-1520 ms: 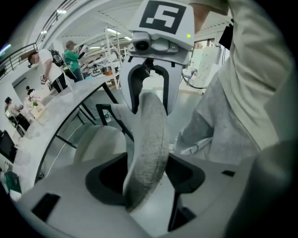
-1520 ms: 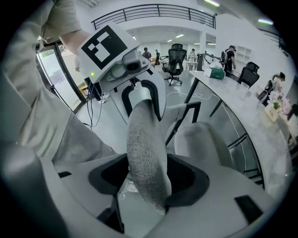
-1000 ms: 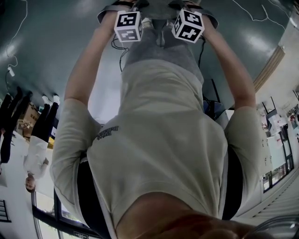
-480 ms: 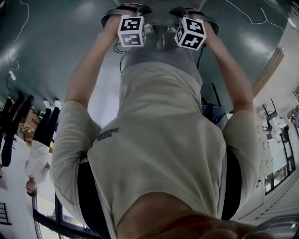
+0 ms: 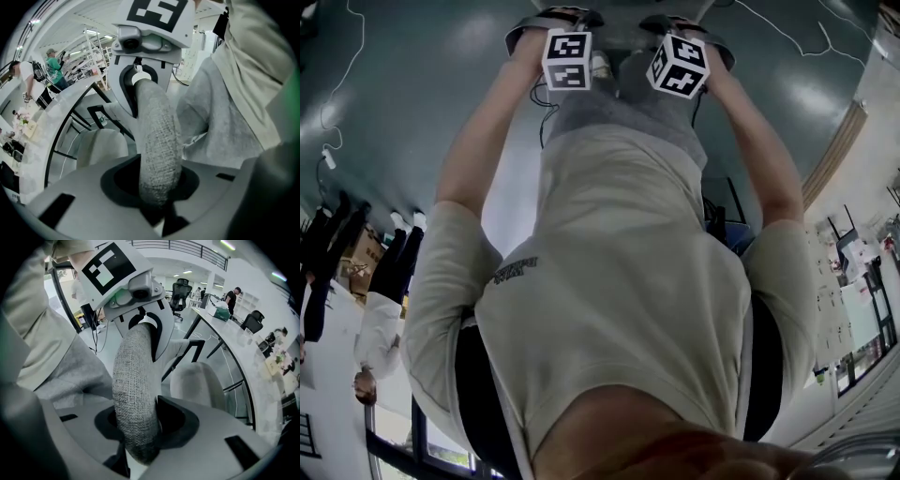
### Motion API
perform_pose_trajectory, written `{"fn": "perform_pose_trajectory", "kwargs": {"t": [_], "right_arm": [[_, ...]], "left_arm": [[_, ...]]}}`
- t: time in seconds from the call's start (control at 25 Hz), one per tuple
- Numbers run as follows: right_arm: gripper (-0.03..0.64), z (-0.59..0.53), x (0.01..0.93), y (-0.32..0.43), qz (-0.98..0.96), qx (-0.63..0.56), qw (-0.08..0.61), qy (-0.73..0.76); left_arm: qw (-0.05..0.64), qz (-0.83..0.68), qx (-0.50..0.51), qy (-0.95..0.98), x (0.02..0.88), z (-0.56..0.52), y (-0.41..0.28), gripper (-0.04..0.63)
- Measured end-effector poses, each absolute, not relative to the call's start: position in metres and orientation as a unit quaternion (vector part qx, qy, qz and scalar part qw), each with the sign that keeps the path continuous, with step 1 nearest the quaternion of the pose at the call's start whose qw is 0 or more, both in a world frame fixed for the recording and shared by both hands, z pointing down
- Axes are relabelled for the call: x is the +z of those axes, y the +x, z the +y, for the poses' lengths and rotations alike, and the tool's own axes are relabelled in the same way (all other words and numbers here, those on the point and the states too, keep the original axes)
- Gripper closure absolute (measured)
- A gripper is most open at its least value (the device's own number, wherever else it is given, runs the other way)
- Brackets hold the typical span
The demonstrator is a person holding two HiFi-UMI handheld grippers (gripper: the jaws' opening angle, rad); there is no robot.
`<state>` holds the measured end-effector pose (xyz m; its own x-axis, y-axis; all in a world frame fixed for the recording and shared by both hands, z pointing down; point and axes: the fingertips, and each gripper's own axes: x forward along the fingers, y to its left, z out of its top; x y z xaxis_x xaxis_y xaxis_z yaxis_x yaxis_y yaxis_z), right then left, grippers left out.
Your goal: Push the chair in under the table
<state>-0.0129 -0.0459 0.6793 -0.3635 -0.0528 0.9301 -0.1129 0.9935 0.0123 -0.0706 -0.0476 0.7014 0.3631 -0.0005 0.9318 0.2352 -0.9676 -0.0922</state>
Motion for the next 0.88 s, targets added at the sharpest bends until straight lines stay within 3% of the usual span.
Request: {"fn": "perform_pose_trajectory", "kwargs": {"t": [0.88], "right_arm": [[0.457, -0.213, 0.67, 0.0, -0.831, 0.028, 0.551, 0.073]], "left_arm": [[0.13, -0.075, -0.563, -0.812, 0.695, -0.212, -0.059, 0.502]]}}
